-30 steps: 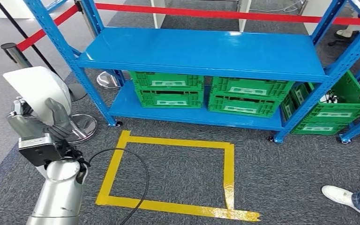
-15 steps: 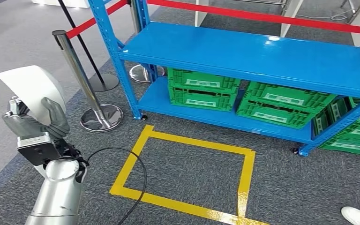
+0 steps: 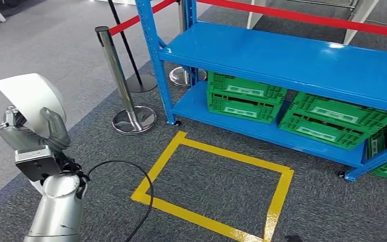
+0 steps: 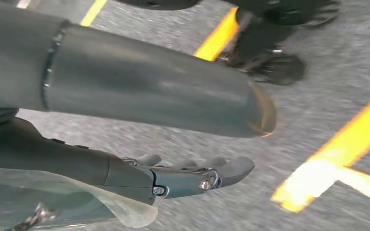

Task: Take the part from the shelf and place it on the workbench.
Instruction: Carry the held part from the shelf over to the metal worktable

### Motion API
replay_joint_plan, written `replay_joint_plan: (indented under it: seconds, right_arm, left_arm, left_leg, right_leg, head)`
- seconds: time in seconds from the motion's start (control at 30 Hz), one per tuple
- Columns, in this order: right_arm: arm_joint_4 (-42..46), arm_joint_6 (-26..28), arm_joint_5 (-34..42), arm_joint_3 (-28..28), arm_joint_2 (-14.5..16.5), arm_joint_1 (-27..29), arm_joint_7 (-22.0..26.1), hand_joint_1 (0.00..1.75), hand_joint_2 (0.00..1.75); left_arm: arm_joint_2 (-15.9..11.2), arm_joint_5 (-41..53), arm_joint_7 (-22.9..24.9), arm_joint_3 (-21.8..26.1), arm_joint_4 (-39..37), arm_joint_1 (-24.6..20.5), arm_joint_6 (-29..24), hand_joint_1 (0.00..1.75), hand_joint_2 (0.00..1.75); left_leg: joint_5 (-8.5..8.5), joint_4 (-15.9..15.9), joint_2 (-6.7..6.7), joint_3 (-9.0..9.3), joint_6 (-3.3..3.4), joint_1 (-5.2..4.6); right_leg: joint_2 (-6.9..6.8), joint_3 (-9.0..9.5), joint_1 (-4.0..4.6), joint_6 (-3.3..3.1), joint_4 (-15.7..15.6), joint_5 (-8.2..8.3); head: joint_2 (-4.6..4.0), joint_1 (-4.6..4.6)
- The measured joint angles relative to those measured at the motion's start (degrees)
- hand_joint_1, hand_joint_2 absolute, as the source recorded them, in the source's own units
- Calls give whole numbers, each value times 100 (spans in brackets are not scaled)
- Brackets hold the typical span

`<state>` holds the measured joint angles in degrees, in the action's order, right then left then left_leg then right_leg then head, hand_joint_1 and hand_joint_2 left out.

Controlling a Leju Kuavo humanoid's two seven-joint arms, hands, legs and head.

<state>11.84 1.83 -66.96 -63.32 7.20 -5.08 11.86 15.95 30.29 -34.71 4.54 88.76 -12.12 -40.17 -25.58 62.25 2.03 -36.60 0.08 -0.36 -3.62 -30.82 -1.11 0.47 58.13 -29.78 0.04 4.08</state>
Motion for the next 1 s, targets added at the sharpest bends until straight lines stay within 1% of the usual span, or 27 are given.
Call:
replay_joint_plan:
  seconds: [0.03, 0.07, 0.13, 0.17, 0.2, 0.27, 0.3, 0.33, 0.37, 0.4, 0.43, 0.47, 0.5, 0.53, 0.57, 0.6, 0.63, 0.67, 0.7, 0.73, 0.8, 0.83, 0.87, 0.9, 0.93, 0.97, 1.0]
  right_arm:
    - [2, 47, 11, -10, -16, -8, 98, 0, 0]
    - [4, 97, 27, -20, -33, -16, 177, 0, 0]
    - [13, 178, 57, -43, -76, -38, 249, 0, 0]
    - [18, 204, 62, -54, -93, -50, 257, 0, 0]
    - [24, 221, 65, -65, -110, -62, 258, 0, 0]
    - [29, 239, 58, -92, -146, -68, 254, 0, 0]
    - [29, 245, 48, -103, -157, -61, 243, 0, 0]
    - [29, 251, 34, -111, -168, -47, 210, 0, 0]
    - [29, 256, 19, -116, -173, -34, 148, 0, 0]
    - [29, 267, 7, -118, -175, -24, 45, 0, 0]
    - [29, 282, -2, -120, -175, -18, -73, 0, 0]
    - [29, 302, -7, -121, -175, -14, -182, 0, 0]
    - [29, 321, -9, -123, -175, -11, -260, 0, 0]
    - [29, 330, -10, -125, -175, -6, -286, 0, 0]
    - [30, 332, -13, -126, -176, -2, -279, 0, 0]
    - [30, 326, -16, -126, -177, 0, -253, 0, 0]
    - [29, 318, -24, -127, -176, 1, -218, 0, 0]
    - [29, 310, -37, -127, -172, -2, -186, 0, 0]
    - [29, 302, -53, -126, -168, -5, -158, 0, 0]
    - [29, 298, -71, -126, -163, -5, -134, 0, 0]
    - [29, 294, -98, -125, -162, 6, -105, 0, 0]
    - [29, 294, -107, -125, -162, 12, -99, 0, 0]
    - [29, 294, -118, -125, -162, 15, -104, 0, 0]
    - [29, 294, -128, -124, -161, 15, -117, 0, 0]
    - [29, 294, -138, -123, -158, 12, -135, 0, 0]
    - [29, 293, -147, -123, -152, 10, -153, 0, 0]
    - [29, 292, -153, -122, -144, 9, -169, 0, 0]
  left_arm:
    - [-1, -30, -5, 3, 12, -8, 1, 175, 175]
    - [-3, -78, -21, 8, 20, -13, 2, 175, 175]
    - [-9, -182, -78, 31, 37, -11, 3, 175, 175]
    - [-11, -222, -110, 46, 52, -13, 3, 175, 175]
    - [-10, -246, -133, 57, 66, -23, 2, 175, 175]
    - [2, -238, -150, 69, 81, -39, 2, 175, 175]
    - [8, -221, -132, 72, 80, -38, 3, 175, 175]
    - [11, -214, -101, 77, 80, -29, 3, 175, 175]
    - [11, -241, -66, 84, 80, -22, 4, 175, 175]
    - [11, -292, -37, 92, 80, -17, 4, 175, 175]
    - [10, -345, -21, 99, 80, -14, 4, 175, 175]
    - [10, -382, -22, 104, 80, -12, 4, 175, 175]
    - [9, -385, -34, 108, 80, -14, 5, 175, 175]
    - [11, -368, -49, 110, 80, -15, 5, 175, 175]
    - [13, -350, -62, 113, 81, -15, 6, 175, 175]
    - [13, -333, -71, 117, 81, -9, 7, 175, 175]
    - [13, -318, -72, 120, 82, 1, 7, 175, 175]
    - [10, -303, -65, 122, 86, 13, 7, 175, 175]
    - [8, -287, -56, 125, 91, 19, 7, 175, 175]
    - [7, -273, -43, 126, 95, 19, 7, 175, 175]
    - [6, -261, -23, 126, 98, 29, 6, 175, 175]
    - [6, -263, -21, 127, 98, 45, 6, 175, 175]
    - [5, -266, -28, 129, 98, 61, 6, 175, 175]
    - [5, -269, -38, 131, 98, 72, 6, 175, 175]
    - [5, -270, -48, 133, 98, 77, 6, 175, 175]
    - [5, -270, -55, 134, 98, 77, 6, 175, 175]
    - [7, -269, -56, 134, 98, 75, 6, 175, 175]
  left_leg:
    - [52, -240, 94, 111, 39, -36]
    - [43, -346, 148, 150, 67, -68]
    - [43, -393, 58, 140, 105, -67]
    - [58, -419, 3, 146, 129, -51]
    - [75, -446, -48, 154, 159, -33]
    - [94, -473, -149, 164, 203, -16]
    - [95, -471, -205, 161, 216, -17]
    - [94, -469, -267, 161, 220, -19]
    - [93, -463, -334, 163, 221, -20]
    - [92, -452, -406, 164, 220, -15]
    - [86, -433, -477, 164, 211, -8]
    - [74, -406, -544, 160, 193, 1]
    - [58, -363, -609, 140, 166, 0]
    - [51, -327, -667, 111, 133, 0]
    - [53, -302, -724, 79, 99, 1]
    - [66, -290, -783, 49, 63, 4]
    - [83, -293, -840, 34, 34, 16]
    - [73, -276, -837, 18, 7, 18]
    - [18, -195, -764, -19, -23, 15]
    - [-103, 5, -636, -107, -51, 14]
    - [-455, 711, -355, -427, -108, 29]
    - [-590, 1064, -291, -592, -124, 43]
    - [-633, 1269, -265, -684, -129, 53]
    - [-572, 1266, -254, -676, -123, 57]
    - [-413, 1029, -234, -550, -103, 53]
    - [-215, 644, -167, -344, -66, 38]
    - [-81, 254, -55, -135, -26, 5]
  right_leg:
    - [-51, 0, 13, 21, 2, -11]
    - [-101, -4, 24, 43, 1, -19]
    - [-188, -5, 31, 98, -5, -41]
    - [-139, -17, 23, 124, 24, -83]
    - [-34, -69, 15, 147, 138, -168]
    - [238, -352, 2, 173, 721, -472]
    - [309, -551, 3, 180, 1116, -629]
    - [338, -733, 4, 189, 1445, -721]
    - [349, -839, 3, 197, 1595, -702]
    - [356, -841, 0, 204, 1522, -569]
    - [379, -740, -10, 209, 1242, -353]
    - [452, -581, -28, 217, 859, -141]
    - [576, -423, -50, 223, 504, -8]
    - [680, -305, -66, 214, 273, 53]
    - [753, -244, -71, 197, 169, 49]
    - [763, -222, -64, 166, 152, 32]
    - [703, -213, -66, 127, 156, 44]
    - [645, -206, -68, 96, 144, 56]
    - [585, -194, -74, 60, 132, 65]
    - [518, -181, -80, 31, 120, 68]
    - [375, -167, -60, -8, 117, 55]
    - [300, -164, -50, -16, 118, 49]
    - [228, -161, -43, -22, 119, 42]
    - [160, -155, -37, -24, 119, 34]
    - [95, -141, -32, -23, 119, 24]
    - [32, -122, -27, -17, 117, 12]
    - [-27, -104, -14, -4, 115, -4]
  head:
    - [0, -3]
    - [0, -4]
    - [0, -7]
    - [0, -8]
    - [0, -10]
    - [0, -24]
    - [0, -29]
    - [0, -32]
    - [0, -32]
    - [0, -32]
    - [0, -32]
    - [0, -34]
    - [0, -37]
    - [0, -36]
    - [0, -37]
    - [0, -39]
    - [0, -36]
    - [0, -37]
    - [0, -14]
    - [0, 7]
    - [0, 45]
    - [0, 44]
    - [0, 47]
    - [0, 47]
    - [0, 47]
    - [0, 48]
    - [0, 46]
